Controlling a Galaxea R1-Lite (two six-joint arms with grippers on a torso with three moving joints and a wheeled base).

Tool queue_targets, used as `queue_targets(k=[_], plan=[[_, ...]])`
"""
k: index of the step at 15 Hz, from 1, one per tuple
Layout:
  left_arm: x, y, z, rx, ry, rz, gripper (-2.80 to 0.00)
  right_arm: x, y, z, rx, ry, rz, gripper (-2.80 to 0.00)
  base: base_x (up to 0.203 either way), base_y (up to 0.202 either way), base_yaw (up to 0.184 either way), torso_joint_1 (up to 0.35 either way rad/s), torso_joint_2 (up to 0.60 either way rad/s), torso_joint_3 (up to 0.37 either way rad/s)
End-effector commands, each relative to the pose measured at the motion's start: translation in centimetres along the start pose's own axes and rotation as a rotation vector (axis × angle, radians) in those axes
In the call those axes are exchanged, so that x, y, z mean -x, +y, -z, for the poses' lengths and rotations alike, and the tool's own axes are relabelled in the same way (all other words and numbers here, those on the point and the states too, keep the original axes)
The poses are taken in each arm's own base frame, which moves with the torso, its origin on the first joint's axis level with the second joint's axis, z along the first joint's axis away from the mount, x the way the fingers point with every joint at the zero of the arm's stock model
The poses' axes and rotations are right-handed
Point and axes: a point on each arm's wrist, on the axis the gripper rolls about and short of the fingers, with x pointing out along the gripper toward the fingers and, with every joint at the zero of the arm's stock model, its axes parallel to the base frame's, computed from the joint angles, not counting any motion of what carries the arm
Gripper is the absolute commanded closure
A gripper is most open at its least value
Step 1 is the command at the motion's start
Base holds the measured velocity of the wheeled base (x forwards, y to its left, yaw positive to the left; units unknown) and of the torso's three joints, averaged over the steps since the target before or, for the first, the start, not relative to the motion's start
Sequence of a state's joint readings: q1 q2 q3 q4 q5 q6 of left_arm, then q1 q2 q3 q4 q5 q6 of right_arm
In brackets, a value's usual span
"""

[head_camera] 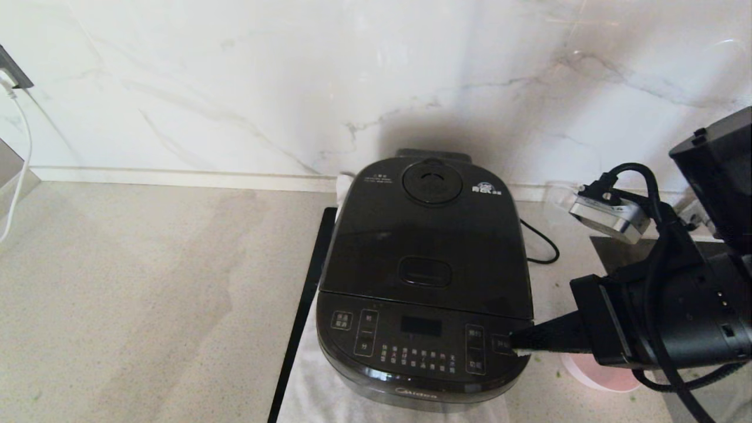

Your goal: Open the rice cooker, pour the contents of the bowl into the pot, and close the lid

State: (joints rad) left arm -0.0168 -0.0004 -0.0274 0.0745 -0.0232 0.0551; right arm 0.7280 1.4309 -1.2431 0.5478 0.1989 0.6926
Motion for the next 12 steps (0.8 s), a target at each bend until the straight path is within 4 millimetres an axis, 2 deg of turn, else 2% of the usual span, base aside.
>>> queue_targets(k=[1, 7, 12], plan=[[0.0, 0.0, 0.0, 0.000, 0.000, 0.000, 0.00, -0.8, -0.3, 0.1, -0.008, 0.012, 0.007, 0.00, 0.000, 0.000, 0.000, 0.000, 0.00, 0.000], [0.0, 0.0, 0.0, 0.000, 0.001, 0.000, 0.00, -1.1, -1.1, -0.5, -0.032, -0.011, -0.009, 0.00, 0.000, 0.000, 0.000, 0.000, 0.00, 0.000], [0.0, 0.0, 0.0, 0.000, -0.001, 0.000, 0.00, -2.0, -1.5, -0.2, -0.037, 0.027, 0.005, 0.00, 0.000, 0.000, 0.000, 0.000, 0.00, 0.000]])
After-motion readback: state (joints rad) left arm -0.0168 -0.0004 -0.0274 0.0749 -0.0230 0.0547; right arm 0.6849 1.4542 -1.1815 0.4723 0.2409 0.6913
